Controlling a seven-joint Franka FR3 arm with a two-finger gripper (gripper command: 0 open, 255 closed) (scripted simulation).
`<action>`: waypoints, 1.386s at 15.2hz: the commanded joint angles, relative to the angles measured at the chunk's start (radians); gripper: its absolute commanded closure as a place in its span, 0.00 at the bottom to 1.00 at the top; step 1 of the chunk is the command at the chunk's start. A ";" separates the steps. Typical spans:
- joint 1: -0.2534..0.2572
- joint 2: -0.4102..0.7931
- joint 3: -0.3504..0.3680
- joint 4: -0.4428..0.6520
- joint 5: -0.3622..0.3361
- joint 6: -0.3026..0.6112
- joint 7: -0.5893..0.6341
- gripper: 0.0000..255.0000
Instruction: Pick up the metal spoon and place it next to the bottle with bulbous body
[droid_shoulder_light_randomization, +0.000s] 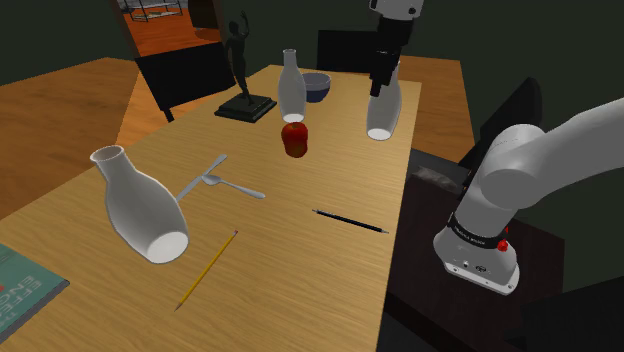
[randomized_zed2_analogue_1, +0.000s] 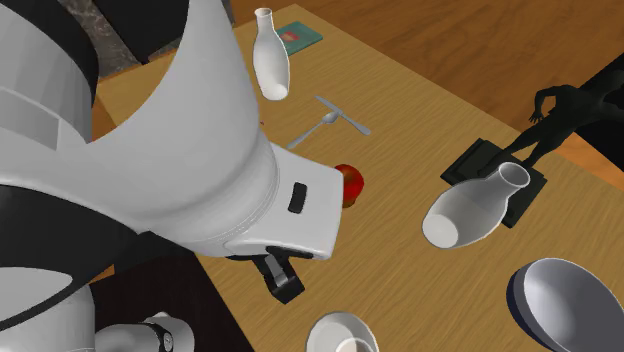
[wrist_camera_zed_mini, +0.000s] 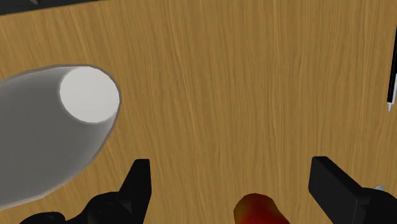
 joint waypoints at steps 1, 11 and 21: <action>0.000 0.000 0.000 0.000 0.000 0.000 0.000 0.00; 0.066 0.217 0.188 0.028 0.039 0.226 0.170 0.00; 0.092 0.525 0.365 0.180 -0.050 0.397 0.377 0.00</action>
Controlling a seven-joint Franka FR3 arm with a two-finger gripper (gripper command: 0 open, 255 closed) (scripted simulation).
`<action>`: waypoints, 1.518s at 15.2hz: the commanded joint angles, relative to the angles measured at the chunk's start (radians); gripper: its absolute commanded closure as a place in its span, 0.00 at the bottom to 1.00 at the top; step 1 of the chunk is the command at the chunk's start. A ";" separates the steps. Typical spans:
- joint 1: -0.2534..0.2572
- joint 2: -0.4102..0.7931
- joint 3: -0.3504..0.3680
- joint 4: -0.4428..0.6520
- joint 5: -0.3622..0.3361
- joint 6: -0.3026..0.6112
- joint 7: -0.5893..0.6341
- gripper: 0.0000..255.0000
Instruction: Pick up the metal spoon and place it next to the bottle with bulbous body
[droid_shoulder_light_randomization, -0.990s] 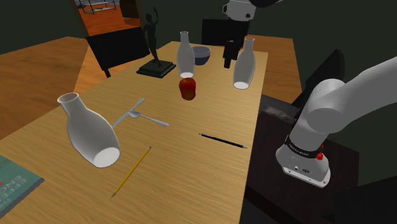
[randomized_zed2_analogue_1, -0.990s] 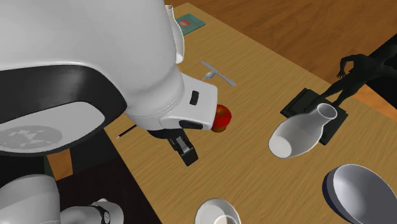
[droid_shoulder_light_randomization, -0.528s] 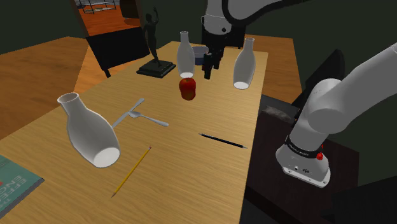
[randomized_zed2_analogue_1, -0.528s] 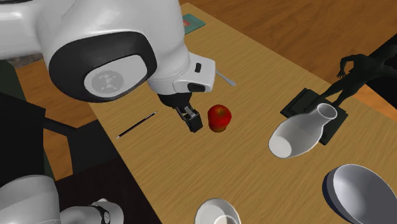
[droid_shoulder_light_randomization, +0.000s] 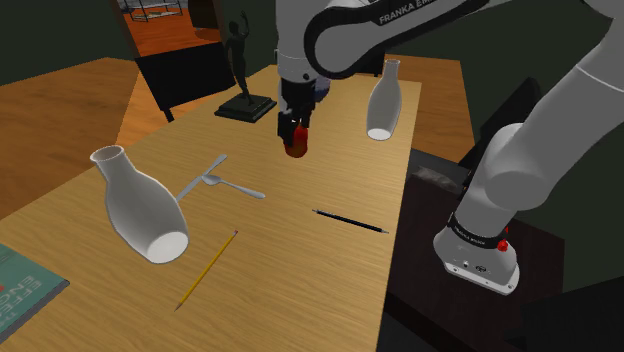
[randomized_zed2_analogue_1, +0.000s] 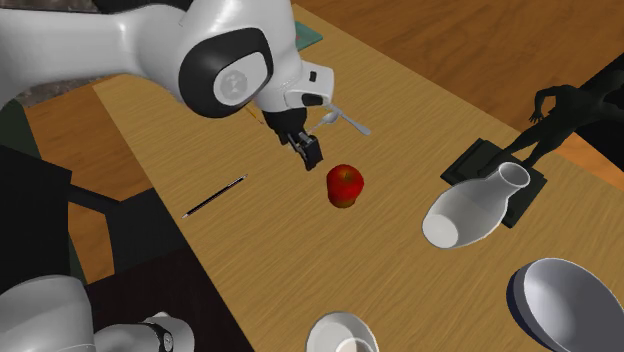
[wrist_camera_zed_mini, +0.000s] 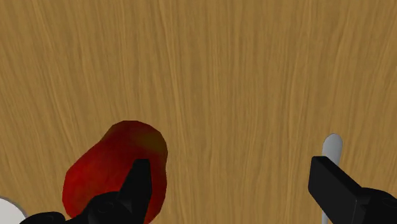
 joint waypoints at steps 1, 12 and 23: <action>0.004 0.075 0.035 0.046 -0.036 0.028 0.052 0.00; 0.102 0.499 0.124 0.377 -0.324 0.051 0.328 0.00; 0.140 0.628 0.100 0.424 -0.409 0.112 0.386 0.00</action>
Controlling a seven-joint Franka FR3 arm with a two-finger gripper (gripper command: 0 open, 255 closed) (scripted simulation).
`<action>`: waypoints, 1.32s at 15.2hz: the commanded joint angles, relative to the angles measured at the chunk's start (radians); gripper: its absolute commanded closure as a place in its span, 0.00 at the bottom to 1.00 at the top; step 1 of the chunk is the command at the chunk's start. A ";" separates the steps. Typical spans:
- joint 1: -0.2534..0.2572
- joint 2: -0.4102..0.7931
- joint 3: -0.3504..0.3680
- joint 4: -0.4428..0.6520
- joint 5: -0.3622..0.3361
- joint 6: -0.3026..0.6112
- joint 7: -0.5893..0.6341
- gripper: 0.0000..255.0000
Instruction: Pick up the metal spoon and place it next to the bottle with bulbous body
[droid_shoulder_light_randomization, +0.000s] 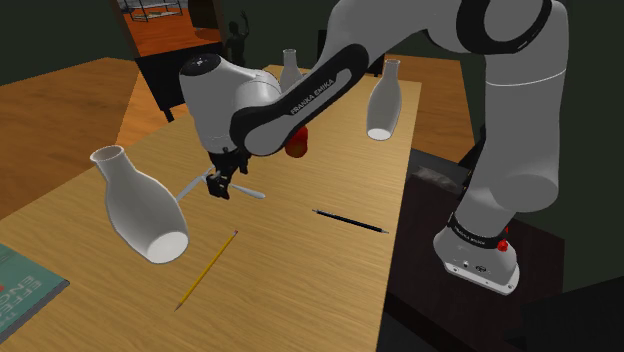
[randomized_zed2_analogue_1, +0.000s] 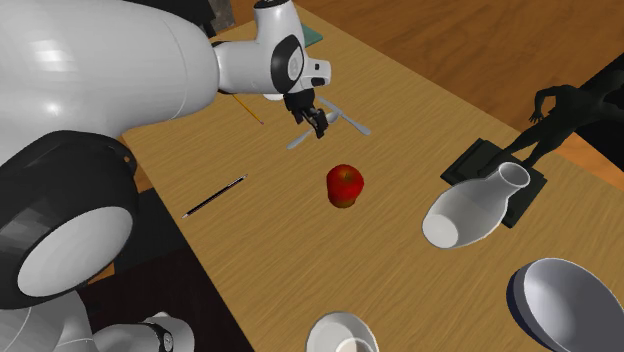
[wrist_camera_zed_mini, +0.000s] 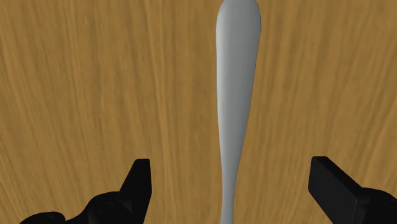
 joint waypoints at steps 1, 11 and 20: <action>0.000 0.001 -0.001 -0.004 -0.002 0.006 0.002 0.00; 0.001 0.002 -0.001 -0.003 -0.002 0.005 0.002 1.00; -0.004 -0.017 0.005 0.012 0.013 -0.025 -0.013 1.00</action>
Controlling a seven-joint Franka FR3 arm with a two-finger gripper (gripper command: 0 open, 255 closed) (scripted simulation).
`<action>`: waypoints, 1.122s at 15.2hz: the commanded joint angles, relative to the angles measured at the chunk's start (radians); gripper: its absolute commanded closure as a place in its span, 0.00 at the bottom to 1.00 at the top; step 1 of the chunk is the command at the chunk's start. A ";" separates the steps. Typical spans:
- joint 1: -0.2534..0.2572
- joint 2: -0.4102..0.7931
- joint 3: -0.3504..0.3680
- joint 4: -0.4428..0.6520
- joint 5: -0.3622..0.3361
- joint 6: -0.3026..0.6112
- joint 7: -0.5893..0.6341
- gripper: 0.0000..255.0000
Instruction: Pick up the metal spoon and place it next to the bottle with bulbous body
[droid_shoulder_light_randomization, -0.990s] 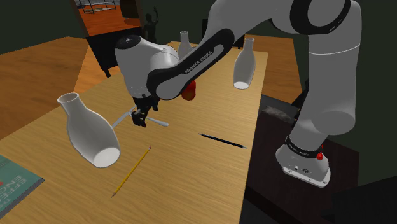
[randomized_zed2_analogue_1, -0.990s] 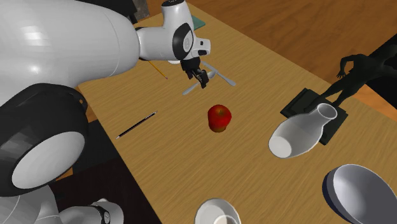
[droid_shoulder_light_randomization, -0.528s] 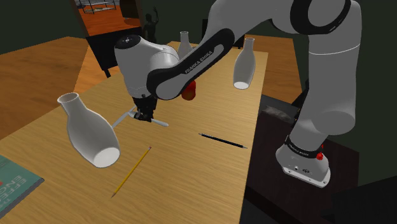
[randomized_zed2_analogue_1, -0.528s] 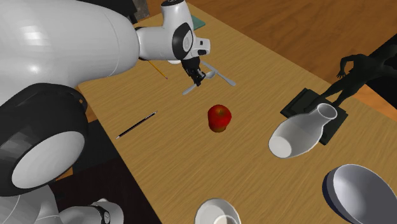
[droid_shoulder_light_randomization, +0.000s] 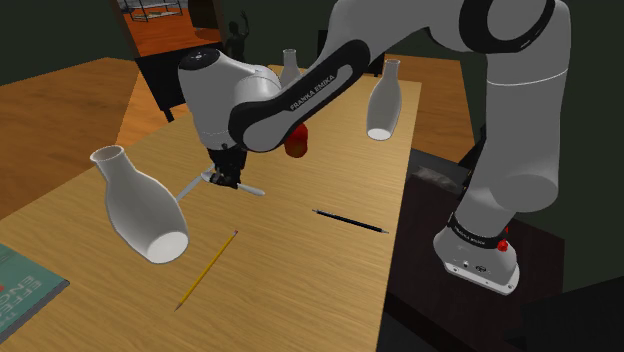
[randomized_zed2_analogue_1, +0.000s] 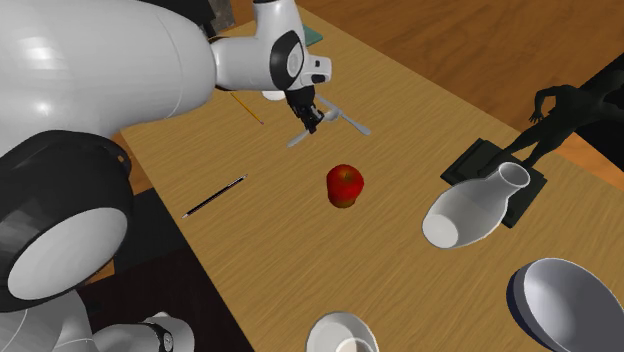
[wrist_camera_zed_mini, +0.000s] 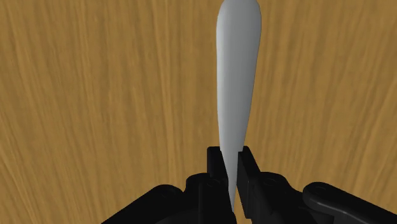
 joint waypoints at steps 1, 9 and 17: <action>-0.001 -0.012 0.004 0.010 0.010 -0.021 -0.008 1.00; -0.007 -0.052 0.017 0.065 0.044 -0.107 -0.043 1.00; -0.007 -0.079 0.025 0.136 0.070 -0.199 -0.073 1.00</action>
